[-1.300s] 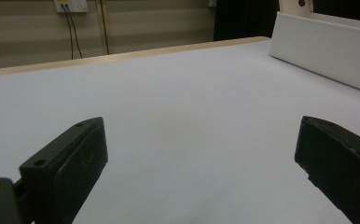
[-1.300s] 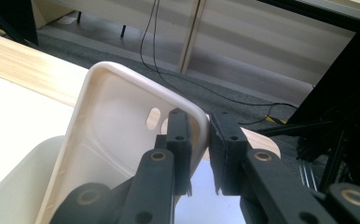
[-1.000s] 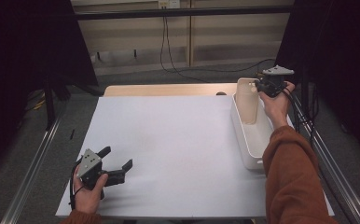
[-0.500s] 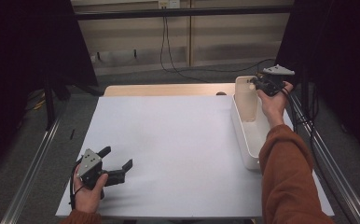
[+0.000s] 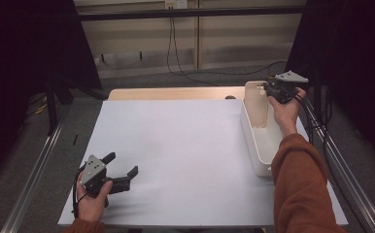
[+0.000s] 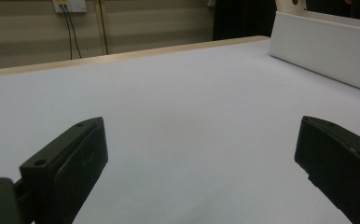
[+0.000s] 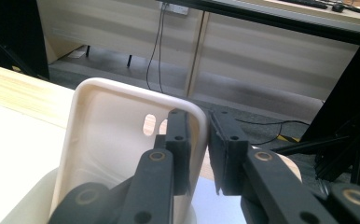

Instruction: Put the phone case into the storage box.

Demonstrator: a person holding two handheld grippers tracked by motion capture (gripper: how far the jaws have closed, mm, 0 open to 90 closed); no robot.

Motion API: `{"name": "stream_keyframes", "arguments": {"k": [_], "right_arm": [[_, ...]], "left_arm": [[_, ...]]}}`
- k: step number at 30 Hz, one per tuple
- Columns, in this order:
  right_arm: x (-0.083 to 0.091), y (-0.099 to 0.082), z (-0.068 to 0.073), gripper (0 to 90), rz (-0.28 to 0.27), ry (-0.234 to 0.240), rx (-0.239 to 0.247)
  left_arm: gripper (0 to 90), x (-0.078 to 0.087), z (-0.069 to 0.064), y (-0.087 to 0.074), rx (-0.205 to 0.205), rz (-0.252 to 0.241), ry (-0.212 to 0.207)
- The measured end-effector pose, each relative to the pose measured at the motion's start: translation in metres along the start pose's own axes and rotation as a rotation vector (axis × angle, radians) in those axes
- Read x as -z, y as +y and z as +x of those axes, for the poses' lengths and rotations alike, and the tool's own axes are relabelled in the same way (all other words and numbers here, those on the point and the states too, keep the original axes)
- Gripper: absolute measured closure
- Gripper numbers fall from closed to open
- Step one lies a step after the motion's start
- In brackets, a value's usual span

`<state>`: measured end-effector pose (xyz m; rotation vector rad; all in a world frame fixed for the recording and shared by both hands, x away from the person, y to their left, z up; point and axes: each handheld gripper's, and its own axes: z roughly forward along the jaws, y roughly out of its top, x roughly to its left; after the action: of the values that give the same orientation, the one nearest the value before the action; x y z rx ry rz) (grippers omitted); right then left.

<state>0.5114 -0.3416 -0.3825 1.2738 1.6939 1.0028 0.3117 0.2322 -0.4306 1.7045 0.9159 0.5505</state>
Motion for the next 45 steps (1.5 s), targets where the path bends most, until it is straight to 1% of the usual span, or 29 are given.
{"name": "stream_keyframes", "arguments": {"k": [1,3,4,6,7,9,11,13,16,17,19,21,23,24,25,28,29,30,32,33,35,36,38,40,43,45], "right_arm": [[0.0,0.0,0.0,77.0,0.002,0.0,0.0],[-0.001,0.0,0.0,73.0,0.009,0.0,-0.002],[-0.002,0.0,0.0,69.3,0.009,-0.001,-0.012],[-0.003,0.0,0.0,70.3,0.011,0.002,-0.008],[-0.003,0.0,0.0,68.5,0.01,0.001,-0.01],[-0.003,0.0,0.0,61.7,0.009,-0.011,-0.014],[-0.002,0.001,0.0,58.9,0.01,-0.012,-0.016],[-0.001,0.001,0.0,53.0,0.011,-0.013,-0.018],[0.001,0.002,0.0,49.9,0.016,-0.012,-0.016],[0.002,0.002,0.0,46.6,0.013,-0.008,-0.028],[0.003,0.004,0.0,40.5,0.011,-0.015,-0.027],[0.005,0.005,-0.001,35.5,0.017,-0.01,-0.027],[0.007,0.005,-0.001,26.8,0.02,-0.006,-0.032],[0.008,0.005,-0.001,23.0,0.021,-0.002,-0.042],[0.009,0.006,-0.001,20.6,0.019,0.004,-0.049],[0.011,0.006,-0.001,14.2,0.009,0.025,-0.069],[0.012,0.007,-0.001,11.9,0.009,0.025,-0.073],[0.012,0.007,-0.001,10.7,0.005,0.029,-0.072],[0.014,0.008,0.0,7.9,-0.003,0.041,-0.087],[0.016,0.008,0.0,7.2,-0.008,0.04,-0.086],[0.02,0.008,0.0,7.1,-0.042,0.042,-0.096],[0.022,0.007,-0.001,5.4,-0.04,0.051,-0.106],[0.026,0.005,-0.003,4.8,-0.039,0.045,-0.11],[0.031,0.004,-0.005,4.0,-0.048,0.062,-0.133],[0.038,0.001,-0.005,3.0,-0.067,0.07,-0.135],[0.04,-0.001,-0.004,1.1,-0.059,0.075,-0.137]], "left_arm": [[2.6,0.0,0.0,0.0,-0.002,-0.001,0.0],[2.6,0.0,0.0,0.0,-0.003,0.001,0.0],[2.6,0.0,0.0,0.0,0.002,0.0,0.002],[2.6,0.0,0.001,0.0,-0.002,0.002,0.004],[2.6,0.0,0.001,0.0,-0.001,0.002,0.004],[2.6,0.0,0.001,0.0,-0.003,0.001,0.003],[2.6,0.0,0.001,0.0,-0.003,0.001,0.003],[2.6,0.0,0.0,0.0,0.005,0.0,0.002],[2.6,0.0,0.0,0.0,-0.007,0.002,0.002],[2.6,0.0,-0.001,0.0,-0.006,0.003,0.003],[2.6,0.0,-0.001,0.0,-0.005,0.005,0.004],[2.6,-0.001,-0.001,0.0,-0.005,0.005,0.004],[2.6,-0.001,-0.001,0.0,-0.001,0.004,0.005],[2.6,-0.001,-0.001,0.001,-0.003,0.004,0.006],[2.6,-0.002,-0.001,0.001,0.003,0.001,0.006],[2.6,-0.003,0.0,0.001,-0.005,0.006,0.004],[2.6,-0.003,0.0,0.001,-0.003,0.003,0.004],[2.6,-0.004,-0.001,0.002,0.002,0.001,0.003],[2.6,-0.005,-0.001,0.002,-0.001,0.006,0.004],[2.6,-0.006,-0.001,0.001,0.001,0.005,0.004],[2.6,-0.006,-0.002,0.002,0.006,0.002,0.003],[2.6,-0.006,-0.003,0.002,0.007,0.001,0.003],[2.6,-0.005,-0.002,0.002,-0.001,0.002,0.001],[2.6,-0.005,-0.002,0.002,-0.001,0.001,0.003],[2.6,-0.005,-0.002,0.002,0.0,-0.002,0.004],[2.6,-0.005,-0.003,0.002,-0.001,-0.003,0.003]]}}
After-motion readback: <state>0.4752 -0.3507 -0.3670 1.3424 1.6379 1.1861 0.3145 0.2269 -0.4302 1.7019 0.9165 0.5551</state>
